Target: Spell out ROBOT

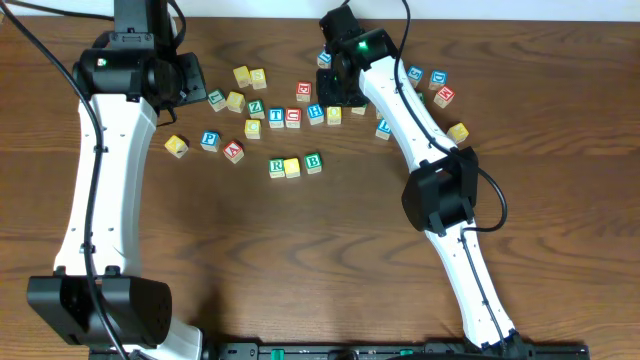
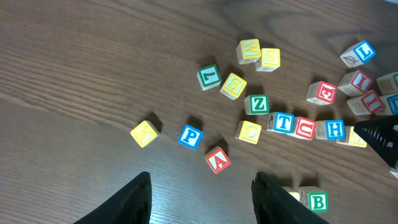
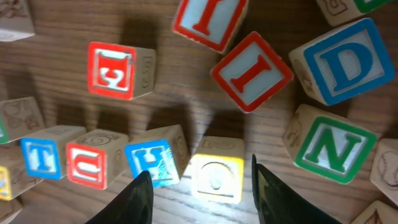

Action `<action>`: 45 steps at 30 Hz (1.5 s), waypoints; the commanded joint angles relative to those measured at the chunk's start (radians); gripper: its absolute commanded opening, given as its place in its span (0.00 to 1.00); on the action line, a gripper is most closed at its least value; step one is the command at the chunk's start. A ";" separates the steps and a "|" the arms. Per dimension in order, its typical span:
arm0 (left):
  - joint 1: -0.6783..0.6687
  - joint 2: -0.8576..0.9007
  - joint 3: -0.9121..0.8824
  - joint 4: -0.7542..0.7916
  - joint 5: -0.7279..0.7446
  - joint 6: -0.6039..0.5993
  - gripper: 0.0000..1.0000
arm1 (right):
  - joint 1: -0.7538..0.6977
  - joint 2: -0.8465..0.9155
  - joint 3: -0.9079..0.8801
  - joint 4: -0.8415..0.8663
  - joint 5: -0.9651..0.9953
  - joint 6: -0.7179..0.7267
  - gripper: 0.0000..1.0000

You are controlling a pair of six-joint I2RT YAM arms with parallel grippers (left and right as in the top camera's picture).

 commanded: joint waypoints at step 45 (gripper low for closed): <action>0.000 0.011 0.006 -0.014 -0.012 0.013 0.52 | 0.062 0.000 -0.101 -0.217 -0.032 0.053 0.18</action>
